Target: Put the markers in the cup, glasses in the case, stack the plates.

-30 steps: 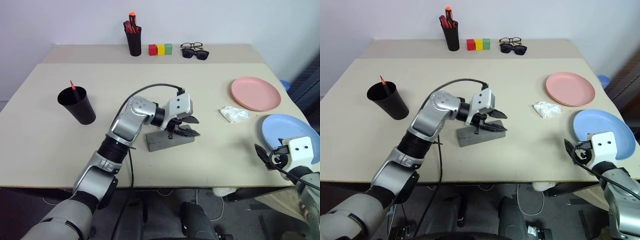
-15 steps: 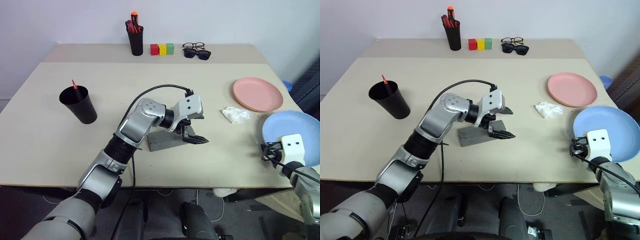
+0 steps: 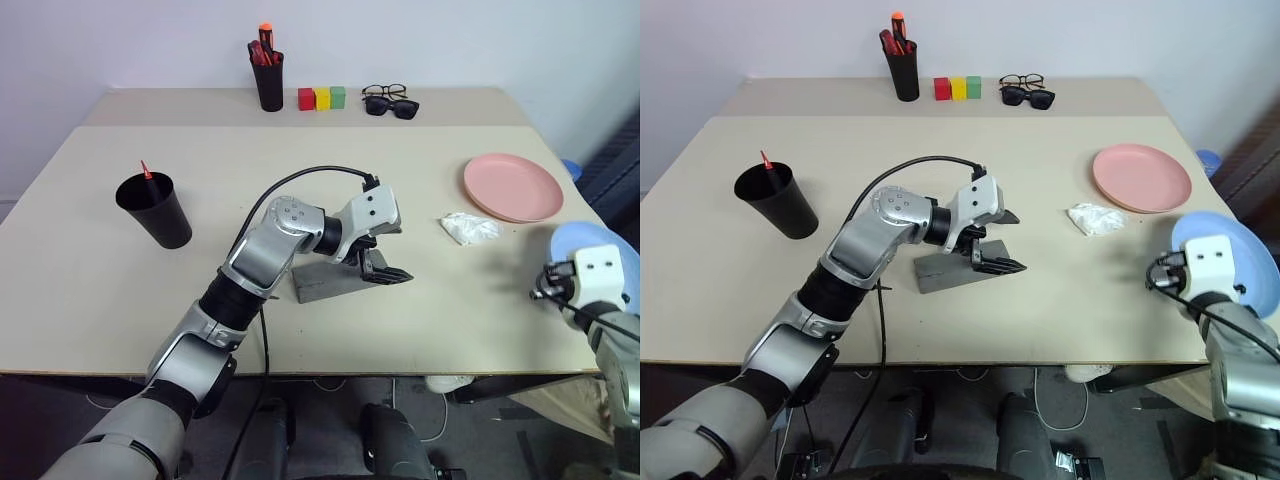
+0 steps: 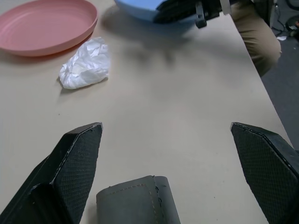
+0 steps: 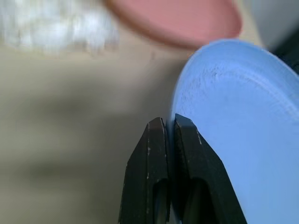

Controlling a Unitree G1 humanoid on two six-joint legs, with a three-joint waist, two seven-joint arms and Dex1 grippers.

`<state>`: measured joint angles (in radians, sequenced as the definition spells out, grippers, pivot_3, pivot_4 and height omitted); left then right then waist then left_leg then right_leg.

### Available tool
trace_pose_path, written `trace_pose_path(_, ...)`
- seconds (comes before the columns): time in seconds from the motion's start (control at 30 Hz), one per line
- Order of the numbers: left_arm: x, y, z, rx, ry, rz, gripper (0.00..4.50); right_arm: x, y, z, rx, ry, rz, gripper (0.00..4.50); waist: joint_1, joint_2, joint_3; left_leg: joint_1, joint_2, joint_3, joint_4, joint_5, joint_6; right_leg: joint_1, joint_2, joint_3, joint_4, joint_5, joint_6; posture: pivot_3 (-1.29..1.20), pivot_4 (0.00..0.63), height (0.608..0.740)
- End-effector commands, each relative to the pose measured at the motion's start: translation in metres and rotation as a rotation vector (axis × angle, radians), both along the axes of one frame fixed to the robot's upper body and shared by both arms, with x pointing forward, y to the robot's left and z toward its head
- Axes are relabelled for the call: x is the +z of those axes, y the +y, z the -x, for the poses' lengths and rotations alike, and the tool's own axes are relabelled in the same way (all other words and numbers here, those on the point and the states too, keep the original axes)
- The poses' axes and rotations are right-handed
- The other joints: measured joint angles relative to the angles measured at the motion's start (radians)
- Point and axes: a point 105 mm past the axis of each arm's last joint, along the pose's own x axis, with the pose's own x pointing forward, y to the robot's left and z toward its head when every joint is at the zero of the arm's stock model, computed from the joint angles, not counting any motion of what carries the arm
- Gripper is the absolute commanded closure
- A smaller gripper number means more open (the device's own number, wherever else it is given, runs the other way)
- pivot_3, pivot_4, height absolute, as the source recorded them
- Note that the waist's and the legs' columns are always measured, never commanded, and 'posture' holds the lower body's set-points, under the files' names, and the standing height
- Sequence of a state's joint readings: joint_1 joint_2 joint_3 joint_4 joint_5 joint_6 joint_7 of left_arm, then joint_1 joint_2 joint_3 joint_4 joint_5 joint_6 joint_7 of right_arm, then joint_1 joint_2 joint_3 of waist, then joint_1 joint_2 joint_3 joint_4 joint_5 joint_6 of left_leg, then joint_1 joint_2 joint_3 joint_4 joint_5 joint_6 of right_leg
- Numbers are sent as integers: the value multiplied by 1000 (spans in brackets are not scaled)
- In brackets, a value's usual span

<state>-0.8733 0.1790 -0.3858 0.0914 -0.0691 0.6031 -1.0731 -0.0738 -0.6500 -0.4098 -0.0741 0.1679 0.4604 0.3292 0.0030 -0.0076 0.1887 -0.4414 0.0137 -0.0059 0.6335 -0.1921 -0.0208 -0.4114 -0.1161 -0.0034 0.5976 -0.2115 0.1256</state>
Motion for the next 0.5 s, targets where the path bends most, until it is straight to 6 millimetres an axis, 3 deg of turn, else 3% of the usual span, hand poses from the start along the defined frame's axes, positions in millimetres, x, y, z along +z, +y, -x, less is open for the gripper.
trace_pose_path(0.03, 10, -6, 5, -3, -35, 39, 0, 41, 6, -29, 69, -118, 83, 4451, -7, 1, 0, 0, 0, 0, 0, 0, 0, 0, 0, 0, 0, 0, 0, 0, 150, 740)
trace_pose_path(0.33, 18, -10, 1, 93, -31, 112, 0, 67, 13, -115, 152, -160, 121, 4451, -20, 2, 1, 0, -1, 0, -1, 0, 0, 0, 0, 1, 0, 0, 1, 0, 150, 740)
trace_pose_path(0.43, 19, -6, -1, 128, -27, 119, 0, 72, 24, -131, 180, -159, 128, 3446, -22, 2, 1, 0, -1, 0, -2, 1, 0, 0, 0, 1, 0, 0, 1, 0, 150, 740)
trace_pose_path(0.5, 18, -2, -2, 150, -25, 116, 0, 75, 31, -138, 186, -167, 137, 2429, -23, 2, 1, 1, -1, 0, -3, 1, 0, 0, 1, 1, 1, 0, 3, 0, 150, 740)
